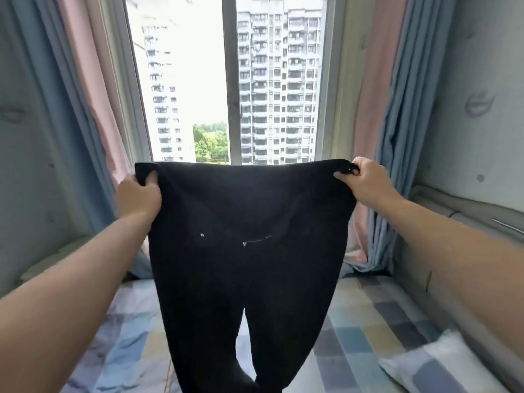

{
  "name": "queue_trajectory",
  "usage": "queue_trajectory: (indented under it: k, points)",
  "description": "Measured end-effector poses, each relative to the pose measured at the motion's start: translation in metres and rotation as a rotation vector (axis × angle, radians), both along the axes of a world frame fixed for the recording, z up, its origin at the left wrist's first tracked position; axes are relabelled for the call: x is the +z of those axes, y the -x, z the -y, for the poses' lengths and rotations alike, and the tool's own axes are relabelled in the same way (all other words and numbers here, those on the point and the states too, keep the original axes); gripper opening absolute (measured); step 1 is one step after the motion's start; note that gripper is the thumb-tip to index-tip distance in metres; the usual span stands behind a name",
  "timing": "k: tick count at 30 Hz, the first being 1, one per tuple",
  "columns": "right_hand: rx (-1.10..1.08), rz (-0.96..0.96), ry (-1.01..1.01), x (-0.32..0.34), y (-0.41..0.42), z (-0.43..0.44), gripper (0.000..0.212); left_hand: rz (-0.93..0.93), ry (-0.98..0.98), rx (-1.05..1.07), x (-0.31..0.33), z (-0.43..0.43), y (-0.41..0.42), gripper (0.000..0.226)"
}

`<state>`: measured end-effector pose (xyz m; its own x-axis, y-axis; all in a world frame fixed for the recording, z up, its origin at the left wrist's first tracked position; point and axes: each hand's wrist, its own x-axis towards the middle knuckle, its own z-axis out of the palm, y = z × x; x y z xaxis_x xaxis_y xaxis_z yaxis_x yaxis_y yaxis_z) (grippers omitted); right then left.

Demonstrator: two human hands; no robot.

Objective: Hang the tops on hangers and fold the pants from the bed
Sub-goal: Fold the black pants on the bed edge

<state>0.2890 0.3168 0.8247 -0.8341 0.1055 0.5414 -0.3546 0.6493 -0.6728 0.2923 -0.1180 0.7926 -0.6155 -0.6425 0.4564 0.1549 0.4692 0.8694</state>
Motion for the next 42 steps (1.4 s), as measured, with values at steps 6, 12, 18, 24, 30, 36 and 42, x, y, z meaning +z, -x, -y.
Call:
queue_trajectory:
  k: [6, 12, 18, 24, 30, 36, 42]
  points:
    - [-0.092, -0.066, 0.059, 0.117, 0.009, 0.006, 0.038, -0.015, -0.062, -0.026, 0.109, -0.002, 0.013, 0.025]
    - [-0.153, -0.019, 0.202, 0.187, -0.002, 0.015, 0.025, 0.105, -0.269, -0.042, 0.172, -0.014, 0.005, 0.051]
    - [-0.126, 0.275, 0.515, 0.191, -0.01, 0.024, 0.003, 0.229, -0.43, -0.205, 0.181, -0.034, -0.008, 0.04]
    - [0.133, 0.41, 0.77, 0.187, -0.018, 0.035, 0.013, 0.161, -0.791, -0.395, 0.184, -0.06, -0.024, 0.028]
    - [0.364, 0.402, 0.72, 0.193, -0.023, 0.064, 0.017, 0.07, -0.843, -0.573, 0.198, -0.095, -0.031, 0.025]
    - [0.377, 0.425, 0.472, 0.203, -0.034, 0.091, 0.018, 0.034, -0.579, -0.779, 0.206, -0.134, -0.052, 0.026]
    - [0.408, 0.334, 0.369, 0.201, -0.04, 0.12, 0.023, 0.138, -0.384, -0.959, 0.197, -0.154, -0.06, 0.021]
